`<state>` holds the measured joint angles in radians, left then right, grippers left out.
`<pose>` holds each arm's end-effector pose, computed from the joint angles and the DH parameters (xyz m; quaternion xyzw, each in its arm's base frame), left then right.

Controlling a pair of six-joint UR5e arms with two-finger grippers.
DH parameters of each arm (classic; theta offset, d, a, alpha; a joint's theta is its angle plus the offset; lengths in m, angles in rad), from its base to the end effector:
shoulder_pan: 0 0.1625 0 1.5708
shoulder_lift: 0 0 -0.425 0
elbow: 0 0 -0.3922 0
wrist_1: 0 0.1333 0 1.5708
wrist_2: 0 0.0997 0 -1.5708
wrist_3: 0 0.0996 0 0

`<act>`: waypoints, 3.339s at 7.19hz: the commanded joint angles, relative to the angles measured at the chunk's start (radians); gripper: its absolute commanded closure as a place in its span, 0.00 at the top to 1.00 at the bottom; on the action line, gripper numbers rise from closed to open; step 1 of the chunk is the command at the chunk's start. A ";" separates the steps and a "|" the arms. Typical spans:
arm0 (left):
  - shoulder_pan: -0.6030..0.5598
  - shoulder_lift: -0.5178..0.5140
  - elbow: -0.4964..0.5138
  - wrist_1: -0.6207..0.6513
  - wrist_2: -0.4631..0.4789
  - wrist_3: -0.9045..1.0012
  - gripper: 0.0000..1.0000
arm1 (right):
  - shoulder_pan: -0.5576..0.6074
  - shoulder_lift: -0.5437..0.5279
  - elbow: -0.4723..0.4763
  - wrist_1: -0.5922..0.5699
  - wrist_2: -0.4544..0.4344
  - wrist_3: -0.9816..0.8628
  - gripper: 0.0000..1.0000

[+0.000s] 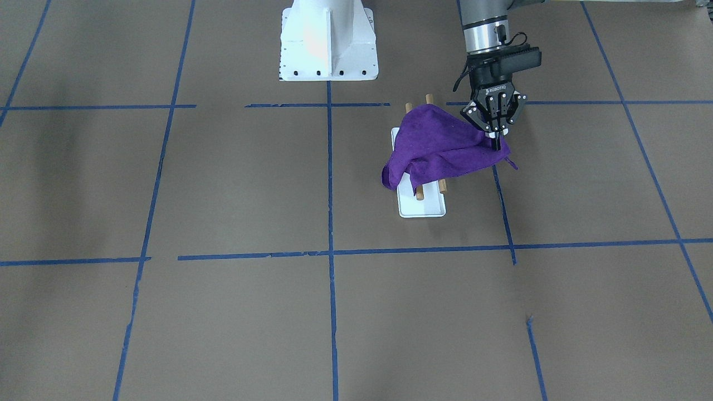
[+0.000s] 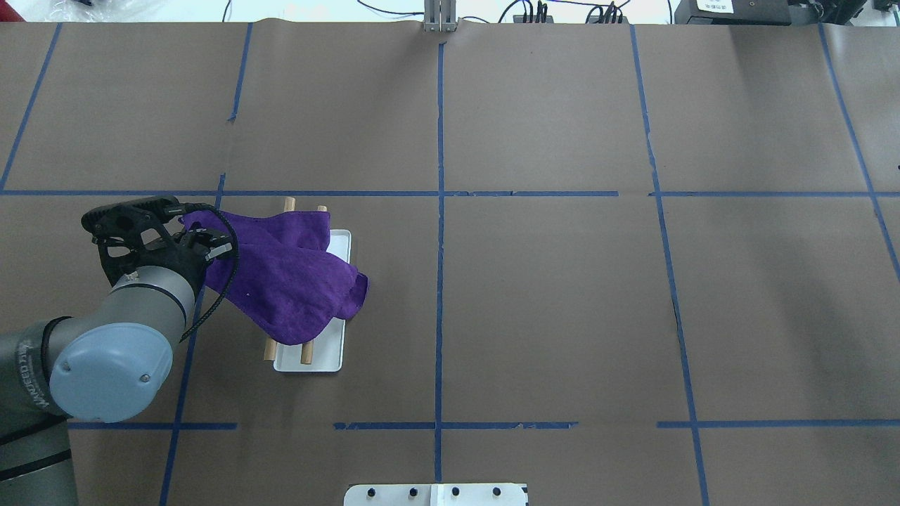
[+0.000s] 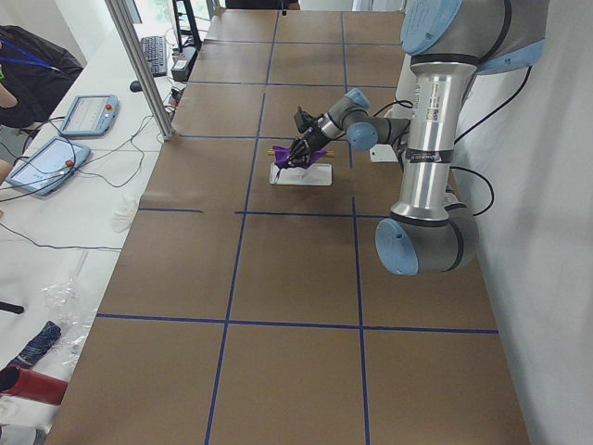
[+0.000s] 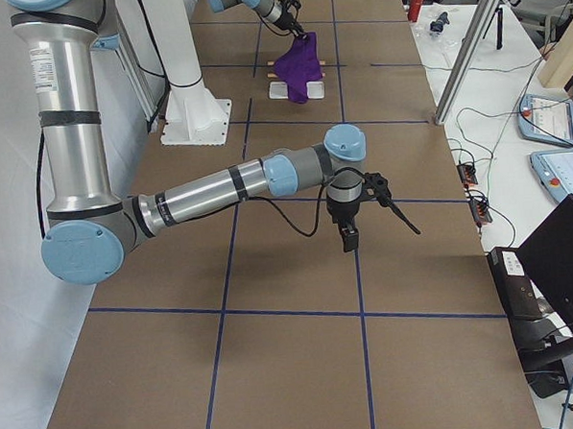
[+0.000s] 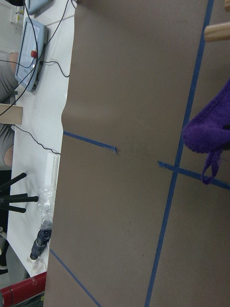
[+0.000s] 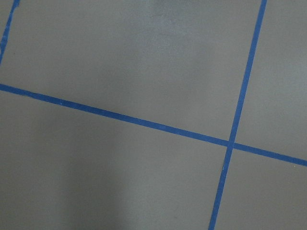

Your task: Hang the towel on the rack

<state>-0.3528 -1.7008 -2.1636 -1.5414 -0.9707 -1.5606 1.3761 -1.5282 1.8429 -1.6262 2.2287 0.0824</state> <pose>0.3835 -0.3432 0.3240 0.3320 0.2691 -0.2521 0.8682 -0.0272 -0.5120 0.5163 0.0769 -0.3342 -0.0944 0.9346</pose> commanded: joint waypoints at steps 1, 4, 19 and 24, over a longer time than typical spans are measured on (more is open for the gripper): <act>-0.008 0.023 0.018 -0.005 0.001 0.014 1.00 | 0.008 -0.001 -0.010 -0.001 0.017 0.002 1.00; -0.134 0.036 -0.030 -0.061 -0.081 0.328 1.00 | 0.018 -0.027 -0.013 0.005 0.011 -0.009 1.00; -1.258 0.079 0.567 0.034 -1.318 1.567 1.00 | 0.255 -0.078 -0.214 0.003 0.190 -0.184 1.00; -1.250 0.104 0.505 0.121 -1.326 1.559 1.00 | 0.255 -0.099 -0.217 0.005 0.112 -0.184 1.00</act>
<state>-1.6043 -1.6000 -1.6567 -1.4209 -2.2958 -0.0013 1.6306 -1.6190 1.6271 -1.6238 2.3430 -0.1008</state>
